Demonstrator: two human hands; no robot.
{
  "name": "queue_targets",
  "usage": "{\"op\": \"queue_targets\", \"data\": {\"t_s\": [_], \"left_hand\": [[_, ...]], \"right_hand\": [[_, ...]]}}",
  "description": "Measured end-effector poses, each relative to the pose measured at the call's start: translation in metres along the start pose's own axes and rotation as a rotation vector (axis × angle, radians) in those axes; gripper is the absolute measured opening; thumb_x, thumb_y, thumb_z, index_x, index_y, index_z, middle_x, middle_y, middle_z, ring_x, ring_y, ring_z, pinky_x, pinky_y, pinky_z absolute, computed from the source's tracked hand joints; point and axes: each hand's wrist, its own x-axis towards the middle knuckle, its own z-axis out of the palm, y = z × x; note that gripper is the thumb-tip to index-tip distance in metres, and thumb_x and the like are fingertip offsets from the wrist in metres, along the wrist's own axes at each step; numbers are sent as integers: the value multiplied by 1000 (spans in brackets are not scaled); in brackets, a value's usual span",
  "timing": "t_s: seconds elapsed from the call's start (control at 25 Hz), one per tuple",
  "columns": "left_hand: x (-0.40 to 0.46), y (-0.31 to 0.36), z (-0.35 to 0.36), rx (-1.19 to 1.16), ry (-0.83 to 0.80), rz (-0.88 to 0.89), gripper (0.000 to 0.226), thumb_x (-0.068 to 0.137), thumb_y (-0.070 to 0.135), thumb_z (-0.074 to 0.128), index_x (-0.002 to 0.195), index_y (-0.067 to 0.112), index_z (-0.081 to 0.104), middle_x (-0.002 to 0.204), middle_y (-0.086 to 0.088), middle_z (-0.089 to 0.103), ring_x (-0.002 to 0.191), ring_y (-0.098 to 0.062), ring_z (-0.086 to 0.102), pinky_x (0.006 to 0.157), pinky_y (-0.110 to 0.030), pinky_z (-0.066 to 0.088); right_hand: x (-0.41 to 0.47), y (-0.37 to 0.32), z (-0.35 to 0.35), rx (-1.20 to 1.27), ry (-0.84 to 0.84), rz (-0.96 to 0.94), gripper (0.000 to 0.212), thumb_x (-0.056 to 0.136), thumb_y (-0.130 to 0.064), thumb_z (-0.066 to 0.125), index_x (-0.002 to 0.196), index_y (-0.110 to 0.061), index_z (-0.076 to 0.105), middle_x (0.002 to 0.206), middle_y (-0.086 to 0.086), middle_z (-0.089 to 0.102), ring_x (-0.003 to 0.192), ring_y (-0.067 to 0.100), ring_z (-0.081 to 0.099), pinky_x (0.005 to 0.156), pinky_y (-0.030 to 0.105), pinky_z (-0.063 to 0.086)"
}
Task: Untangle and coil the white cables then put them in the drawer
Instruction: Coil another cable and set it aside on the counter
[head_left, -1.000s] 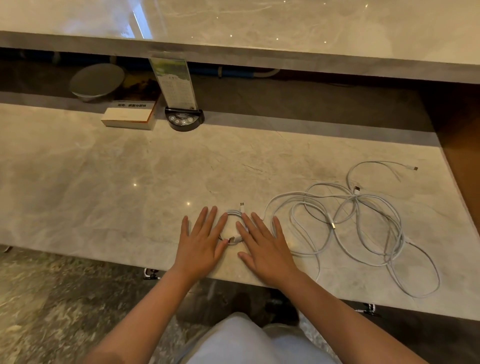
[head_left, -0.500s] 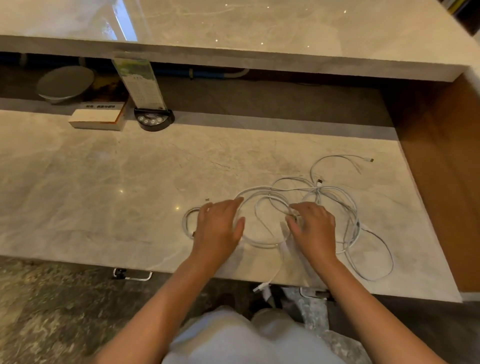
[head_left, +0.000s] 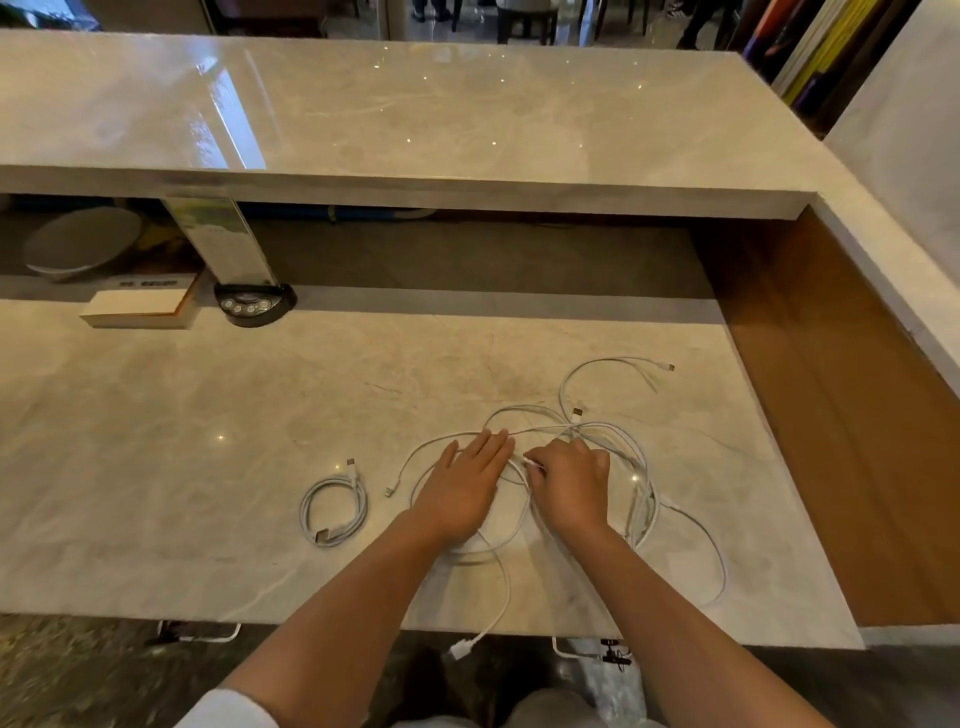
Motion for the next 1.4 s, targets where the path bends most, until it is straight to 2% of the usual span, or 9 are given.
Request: {"op": "queue_targets", "data": {"t_s": [0.2, 0.32, 0.4, 0.56, 0.72, 0.92, 1.04, 1.2, 1.4], "left_hand": [[2, 3, 5, -225, 183, 59, 53, 98, 24, 34, 148, 22, 18, 155, -5, 23, 143, -20, 18, 113, -38, 24], [10, 10, -22, -488, 432, -46, 27, 93, 21, 48, 118, 14, 58, 106, -9, 63, 98, -19, 56, 80, -33, 44], [17, 17, -51, -748, 526, -151, 13, 90, 16, 55, 85, 10, 65, 71, -5, 60, 65, -8, 53, 61, -27, 41], [15, 19, -103, -1298, 307, -285, 21, 90, 12, 55, 72, 10, 63, 53, 2, 45, 46, -7, 44, 47, -18, 37], [9, 14, -138, -1607, 105, -168, 26, 94, 14, 45, 72, 13, 60, 60, 1, 49, 61, -14, 51, 63, -25, 49], [2, 27, -158, -1389, -326, -15, 27, 96, 13, 41, 78, 13, 62, 70, -3, 54, 64, -11, 53, 66, -24, 51], [-1, 29, -160, -1387, -304, -37, 23, 95, 9, 42, 86, 10, 64, 74, -4, 55, 68, -11, 55, 67, -24, 52], [8, 45, -168, -1480, 145, -89, 23, 95, 10, 44, 97, 12, 67, 73, 0, 58, 65, -8, 55, 63, -20, 51], [16, 71, -158, -1209, 337, -119, 19, 92, 14, 53, 95, 17, 72, 83, 5, 71, 74, -7, 62, 63, -16, 51]], "right_hand": [[4, 18, -13, 232, 121, -104, 17, 83, -25, 57, 90, -25, 73, 86, -5, 70, 93, 22, 59, 75, 27, 15], [19, 26, -40, 368, 248, -102, 18, 78, -26, 58, 85, -23, 74, 82, -3, 72, 85, 22, 62, 76, 28, 19], [31, 33, -64, 421, 294, -107, 16, 78, -26, 59, 84, -23, 74, 82, -3, 72, 84, 20, 61, 77, 31, 26], [62, 60, -110, 596, 450, 27, 12, 85, -21, 62, 91, -17, 72, 89, 2, 71, 86, 22, 63, 84, 53, 46], [79, 82, -143, 618, 506, 135, 14, 87, -28, 58, 95, -22, 68, 90, -1, 69, 85, 18, 60, 89, 52, 46], [76, 89, -170, 529, 592, 229, 12, 90, -29, 57, 98, -20, 59, 92, 4, 65, 90, 24, 54, 78, 27, 26], [73, 98, -180, 404, 625, 210, 11, 91, -28, 56, 97, -19, 60, 85, 4, 65, 78, 17, 52, 81, 29, 27], [62, 93, -177, 98, 235, 25, 14, 90, -22, 51, 89, -16, 64, 79, 2, 67, 73, 20, 56, 86, 33, 33], [32, 54, -170, 343, -328, -232, 20, 80, -33, 68, 73, -15, 71, 67, -2, 68, 63, 17, 58, 58, 30, 45]]}}
